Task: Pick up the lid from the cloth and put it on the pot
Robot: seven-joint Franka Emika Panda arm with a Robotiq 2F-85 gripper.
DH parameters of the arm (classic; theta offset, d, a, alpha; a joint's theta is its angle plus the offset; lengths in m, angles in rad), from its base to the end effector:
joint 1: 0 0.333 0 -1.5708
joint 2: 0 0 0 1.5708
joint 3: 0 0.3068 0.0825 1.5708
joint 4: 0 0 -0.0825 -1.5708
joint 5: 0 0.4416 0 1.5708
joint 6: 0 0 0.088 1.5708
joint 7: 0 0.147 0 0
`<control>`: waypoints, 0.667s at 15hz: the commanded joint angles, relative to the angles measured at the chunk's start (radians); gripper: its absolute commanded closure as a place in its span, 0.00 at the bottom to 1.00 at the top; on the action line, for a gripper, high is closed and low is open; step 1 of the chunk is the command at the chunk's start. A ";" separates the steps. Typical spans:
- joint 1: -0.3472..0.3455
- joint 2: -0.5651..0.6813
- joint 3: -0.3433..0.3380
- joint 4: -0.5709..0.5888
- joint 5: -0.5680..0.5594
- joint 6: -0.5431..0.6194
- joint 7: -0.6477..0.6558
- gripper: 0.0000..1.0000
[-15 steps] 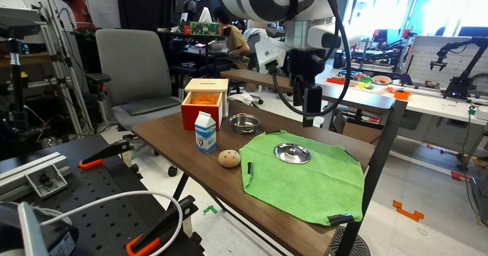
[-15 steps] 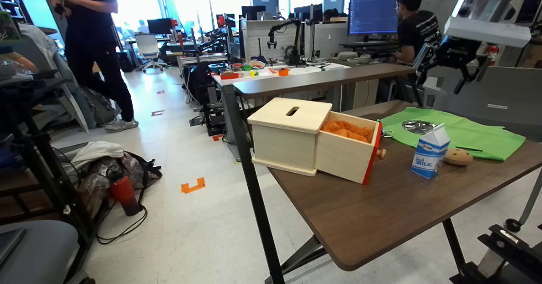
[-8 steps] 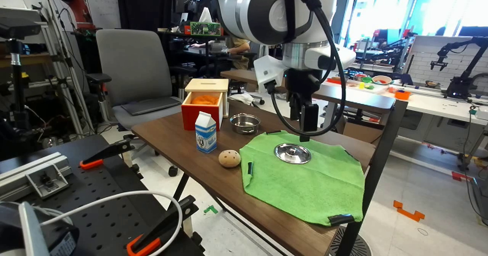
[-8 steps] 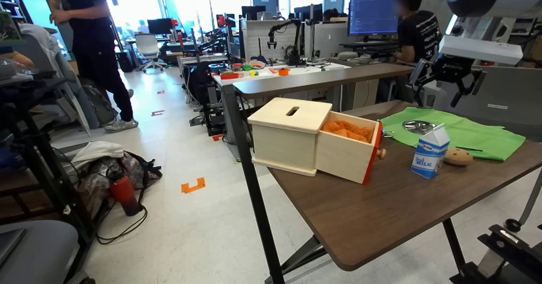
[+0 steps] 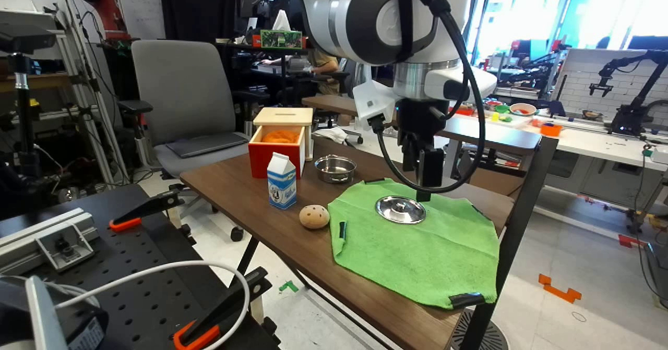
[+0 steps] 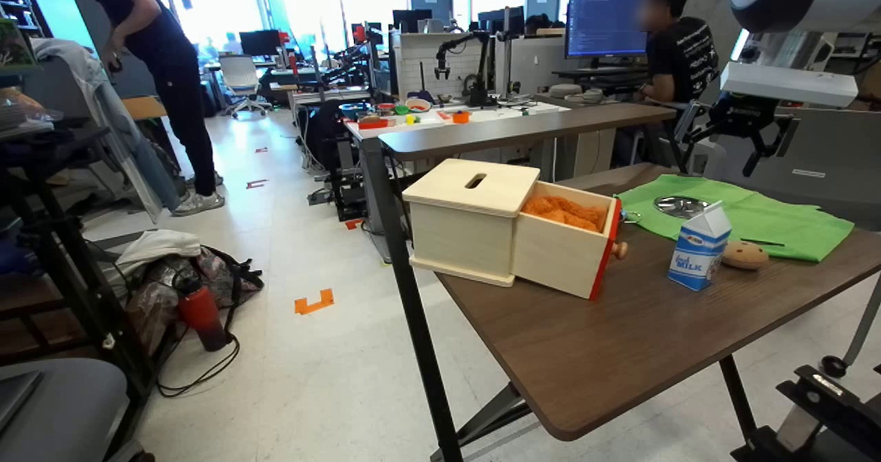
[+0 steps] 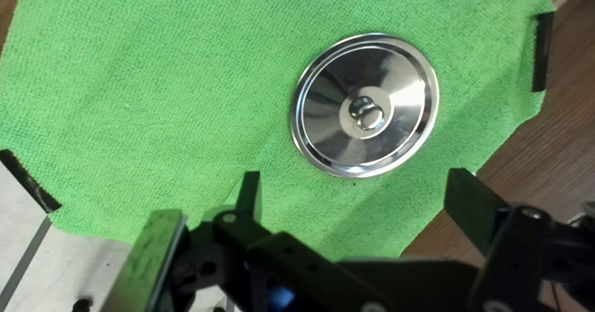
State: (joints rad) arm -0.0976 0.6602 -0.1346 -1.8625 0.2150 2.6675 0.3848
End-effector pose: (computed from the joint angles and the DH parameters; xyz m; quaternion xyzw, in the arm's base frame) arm 0.6670 -0.1615 0.0840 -0.9245 0.3728 -0.0761 0.0220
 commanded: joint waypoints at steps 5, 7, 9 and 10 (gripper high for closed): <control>0.040 0.096 -0.037 0.101 -0.037 -0.104 0.041 0.00; 0.047 0.116 -0.035 0.117 -0.040 -0.111 0.046 0.00; 0.055 0.135 -0.035 0.133 -0.043 -0.116 0.054 0.00; 0.058 0.144 -0.036 0.143 -0.042 -0.119 0.057 0.00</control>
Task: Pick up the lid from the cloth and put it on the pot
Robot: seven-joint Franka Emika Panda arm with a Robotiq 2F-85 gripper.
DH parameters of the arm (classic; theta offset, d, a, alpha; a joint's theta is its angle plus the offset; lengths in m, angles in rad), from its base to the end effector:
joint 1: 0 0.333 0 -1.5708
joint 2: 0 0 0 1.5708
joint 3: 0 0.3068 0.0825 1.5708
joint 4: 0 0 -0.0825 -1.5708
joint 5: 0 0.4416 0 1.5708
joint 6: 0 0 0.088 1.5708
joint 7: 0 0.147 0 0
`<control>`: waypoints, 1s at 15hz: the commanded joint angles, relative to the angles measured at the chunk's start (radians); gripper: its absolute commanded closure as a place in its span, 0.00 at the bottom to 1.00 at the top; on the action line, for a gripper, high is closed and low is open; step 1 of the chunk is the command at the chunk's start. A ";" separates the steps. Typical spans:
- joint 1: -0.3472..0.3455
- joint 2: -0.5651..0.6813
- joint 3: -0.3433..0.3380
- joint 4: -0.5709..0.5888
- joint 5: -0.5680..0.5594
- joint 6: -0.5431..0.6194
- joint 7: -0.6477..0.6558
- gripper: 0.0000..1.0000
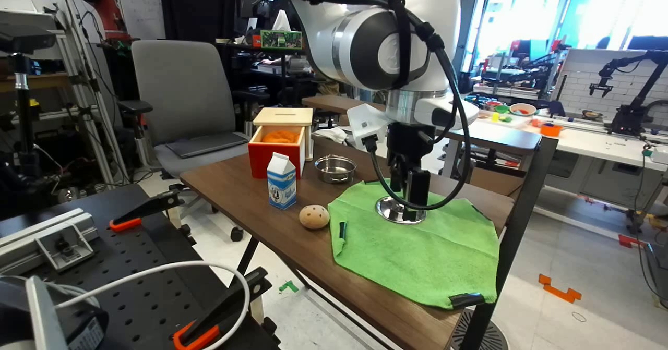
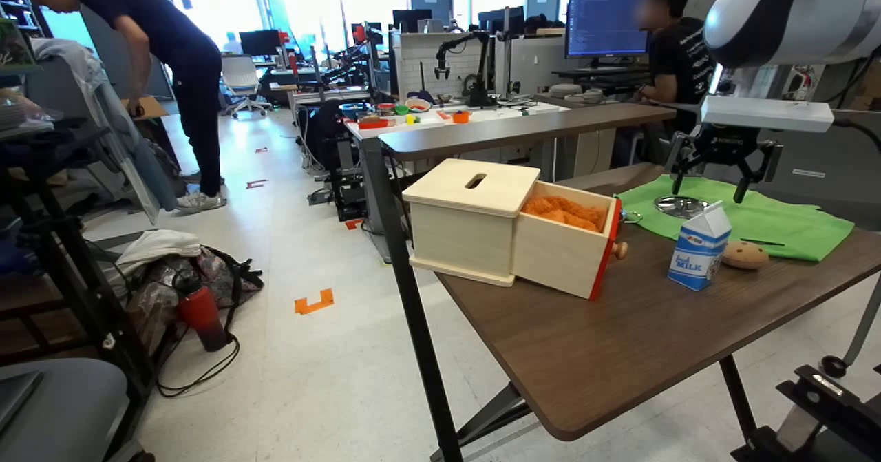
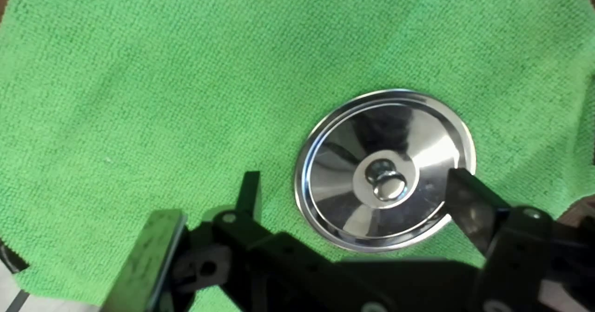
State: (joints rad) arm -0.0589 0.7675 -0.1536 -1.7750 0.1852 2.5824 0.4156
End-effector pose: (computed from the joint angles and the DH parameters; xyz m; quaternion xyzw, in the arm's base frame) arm 0.6701 -0.1460 0.0406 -0.9324 0.3603 -0.0269 0.0011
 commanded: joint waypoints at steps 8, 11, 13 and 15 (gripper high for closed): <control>0.022 0.074 -0.020 0.111 -0.011 -0.037 0.032 0.03; 0.022 0.081 -0.019 0.120 -0.010 -0.035 0.032 0.32; 0.022 0.082 -0.019 0.121 -0.009 -0.033 0.033 0.48; 0.021 0.082 -0.018 0.120 -0.008 -0.033 0.034 0.57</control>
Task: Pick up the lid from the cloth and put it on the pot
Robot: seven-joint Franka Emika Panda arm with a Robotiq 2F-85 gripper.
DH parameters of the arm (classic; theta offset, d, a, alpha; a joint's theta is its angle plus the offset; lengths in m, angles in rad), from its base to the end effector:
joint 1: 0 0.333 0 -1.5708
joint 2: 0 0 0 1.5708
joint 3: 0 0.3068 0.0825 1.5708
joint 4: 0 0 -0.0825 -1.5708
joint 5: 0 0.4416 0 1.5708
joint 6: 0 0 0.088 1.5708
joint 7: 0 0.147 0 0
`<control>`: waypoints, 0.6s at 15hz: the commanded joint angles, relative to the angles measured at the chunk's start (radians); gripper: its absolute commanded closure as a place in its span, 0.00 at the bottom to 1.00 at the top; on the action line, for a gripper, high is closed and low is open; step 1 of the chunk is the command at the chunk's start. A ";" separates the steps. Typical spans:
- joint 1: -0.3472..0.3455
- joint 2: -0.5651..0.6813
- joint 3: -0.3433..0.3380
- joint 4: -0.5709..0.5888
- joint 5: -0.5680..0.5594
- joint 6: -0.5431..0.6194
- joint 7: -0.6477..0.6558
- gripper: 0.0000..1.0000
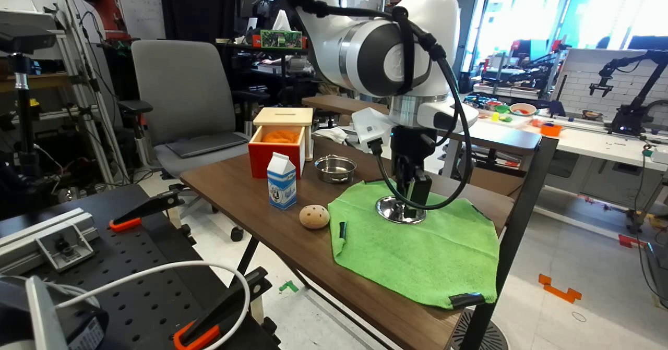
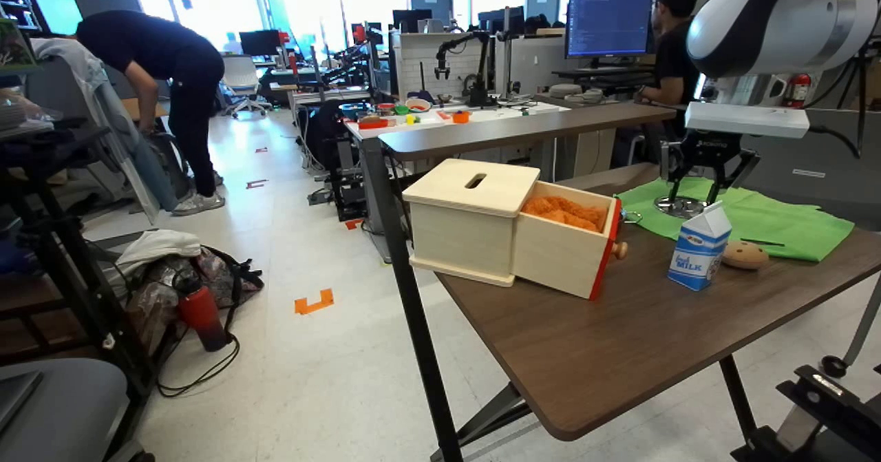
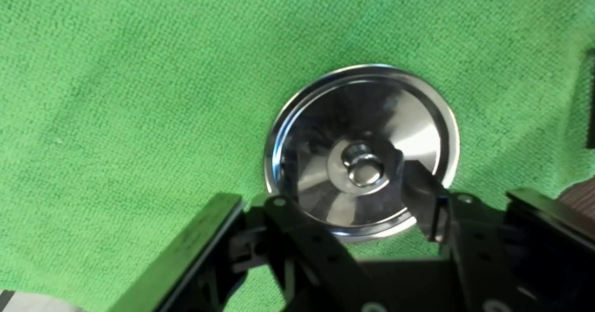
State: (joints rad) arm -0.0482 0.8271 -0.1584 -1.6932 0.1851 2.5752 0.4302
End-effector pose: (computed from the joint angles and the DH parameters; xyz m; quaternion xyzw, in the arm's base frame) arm 0.6898 -0.1430 0.0334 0.9326 -0.3593 0.0353 0.0012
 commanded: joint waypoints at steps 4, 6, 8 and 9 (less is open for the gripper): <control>0.011 0.019 -0.011 0.033 -0.007 -0.019 0.016 0.94; 0.012 0.017 -0.011 0.029 -0.008 -0.013 0.014 0.98; 0.013 0.011 -0.010 0.021 -0.008 -0.006 0.011 0.95; 0.013 0.004 -0.006 0.013 -0.006 -0.003 0.006 0.95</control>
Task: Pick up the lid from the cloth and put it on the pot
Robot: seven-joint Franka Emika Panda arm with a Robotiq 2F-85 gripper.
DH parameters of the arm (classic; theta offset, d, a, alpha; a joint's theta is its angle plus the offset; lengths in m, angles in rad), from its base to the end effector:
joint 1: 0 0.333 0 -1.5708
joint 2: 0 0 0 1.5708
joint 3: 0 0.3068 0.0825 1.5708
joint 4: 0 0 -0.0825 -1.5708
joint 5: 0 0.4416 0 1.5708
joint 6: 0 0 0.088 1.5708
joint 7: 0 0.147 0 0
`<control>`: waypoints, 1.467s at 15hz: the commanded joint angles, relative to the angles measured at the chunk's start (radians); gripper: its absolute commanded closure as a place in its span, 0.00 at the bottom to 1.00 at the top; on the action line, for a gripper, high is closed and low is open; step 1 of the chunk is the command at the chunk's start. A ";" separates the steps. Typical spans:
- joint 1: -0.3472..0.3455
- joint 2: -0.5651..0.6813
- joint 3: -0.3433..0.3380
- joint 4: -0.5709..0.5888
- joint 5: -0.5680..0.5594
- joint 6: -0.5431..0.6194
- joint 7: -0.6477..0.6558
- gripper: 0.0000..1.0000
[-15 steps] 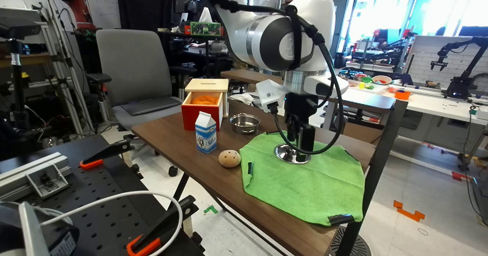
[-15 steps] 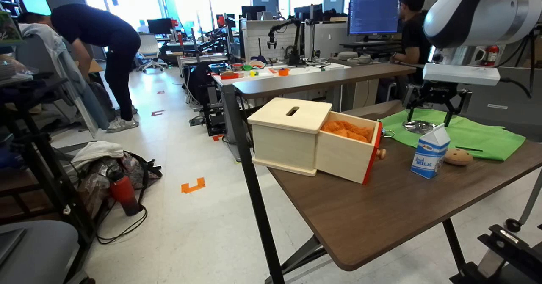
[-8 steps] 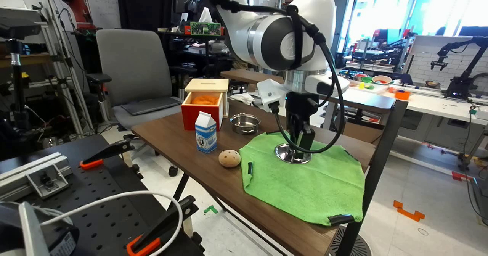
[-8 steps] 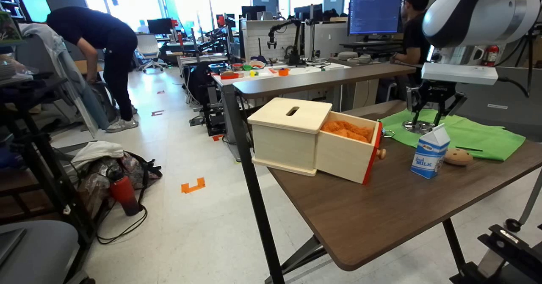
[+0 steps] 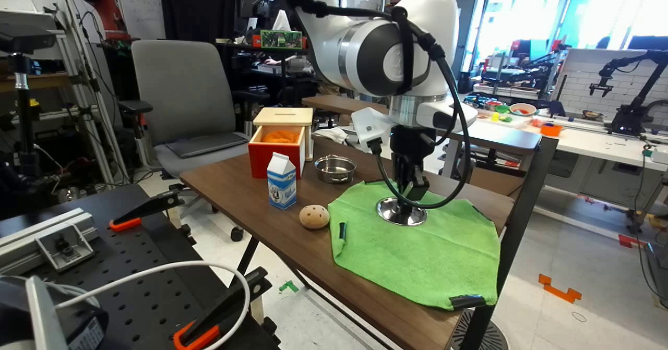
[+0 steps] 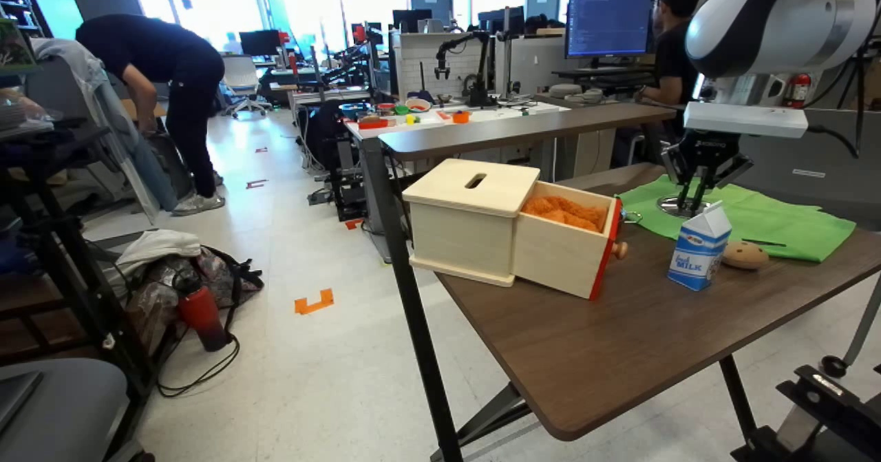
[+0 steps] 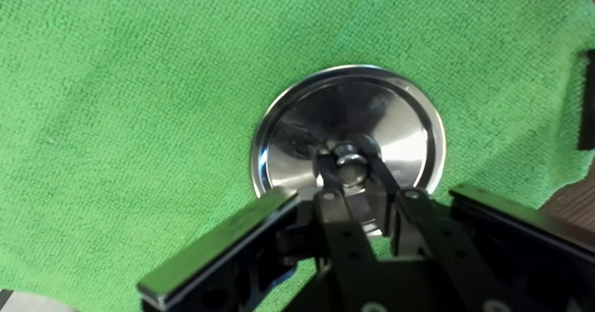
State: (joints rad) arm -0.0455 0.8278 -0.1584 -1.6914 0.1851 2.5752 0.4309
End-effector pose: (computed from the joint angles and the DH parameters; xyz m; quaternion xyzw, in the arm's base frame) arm 0.6908 -0.1412 0.0337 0.9329 -0.3582 0.0359 0.0010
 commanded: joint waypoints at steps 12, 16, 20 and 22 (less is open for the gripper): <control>0.065 -0.172 0.030 -0.078 -0.007 0.016 -0.014 0.95; 0.091 -0.200 0.053 -0.107 -0.004 0.031 -0.008 0.95; 0.121 -0.190 0.071 -0.123 -0.003 0.050 0.002 0.95; 0.137 -0.184 0.075 -0.132 -0.007 0.053 0.009 0.95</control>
State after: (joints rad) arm 0.0726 0.6548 -0.0897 -1.7920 0.1851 2.6005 0.4285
